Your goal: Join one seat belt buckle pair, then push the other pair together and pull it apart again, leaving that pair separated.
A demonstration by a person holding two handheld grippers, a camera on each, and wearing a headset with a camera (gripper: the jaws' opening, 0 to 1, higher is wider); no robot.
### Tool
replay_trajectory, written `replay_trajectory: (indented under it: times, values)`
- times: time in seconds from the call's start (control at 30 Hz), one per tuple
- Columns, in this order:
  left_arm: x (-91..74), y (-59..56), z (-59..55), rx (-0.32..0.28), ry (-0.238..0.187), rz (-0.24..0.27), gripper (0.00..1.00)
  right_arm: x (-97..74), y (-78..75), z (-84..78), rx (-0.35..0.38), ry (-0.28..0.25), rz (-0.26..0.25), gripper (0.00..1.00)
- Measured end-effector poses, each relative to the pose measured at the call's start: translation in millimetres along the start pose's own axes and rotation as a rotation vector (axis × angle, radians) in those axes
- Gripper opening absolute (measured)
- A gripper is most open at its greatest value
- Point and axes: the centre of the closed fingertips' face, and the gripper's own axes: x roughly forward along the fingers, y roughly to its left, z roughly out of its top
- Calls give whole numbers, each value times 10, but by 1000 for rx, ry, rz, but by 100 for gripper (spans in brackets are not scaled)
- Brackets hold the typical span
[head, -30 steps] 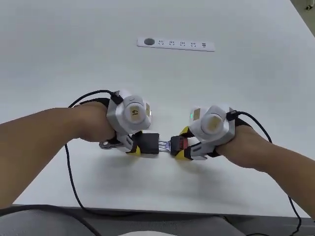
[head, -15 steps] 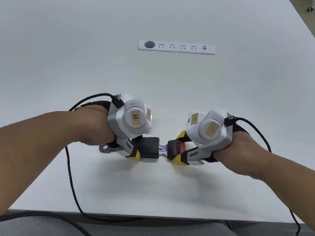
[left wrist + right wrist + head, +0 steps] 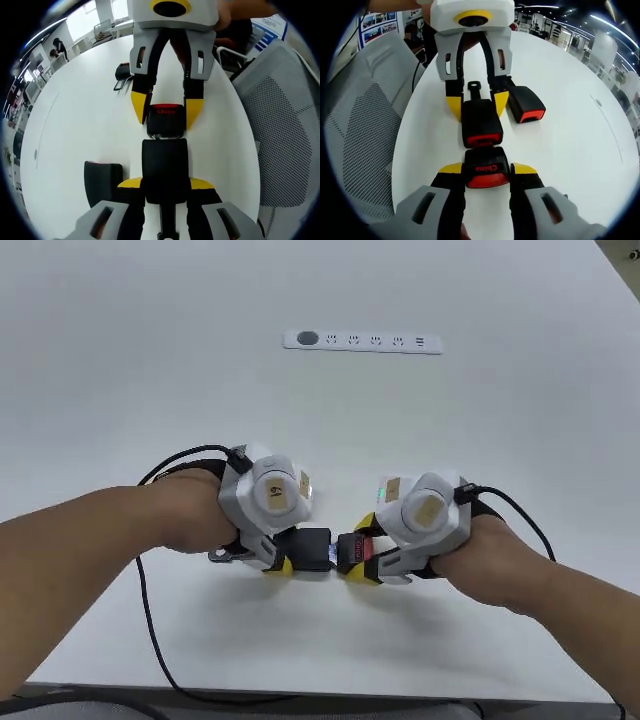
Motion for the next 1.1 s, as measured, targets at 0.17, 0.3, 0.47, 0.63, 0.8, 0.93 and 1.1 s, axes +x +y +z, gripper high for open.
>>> replay_trajectory:
  times: [0.17, 0.3, 0.47, 0.63, 0.8, 0.93, 1.1]
  values:
    - [-27, -12, 28, -4, -3, -3, 32, -57, 13, -10, -8, 15, 5, 31]
    - [-25, -4, 21, -11, -7, -1, 32, -76, 14, 13, -12, 21, 0, 31]
    - [-35, 3, 14, -28, 2, -4, 32, -46, -8, -27, -68, 76, 8, 31]
    - [-27, 39, -28, -54, -25, -1, 32, -59, -25, -36, -69, 81, 11, 31]
    - [-17, 35, -35, -59, -13, 6, 31, -57, -27, -38, -60, 74, 1, 31]
    - [-14, 48, -55, -61, -21, 1, 32, -43, -59, -54, -48, 70, 5, 31]
    - [-6, 48, -55, -65, -26, 2, 32, -28, -46, -61, -47, 74, 5, 31]
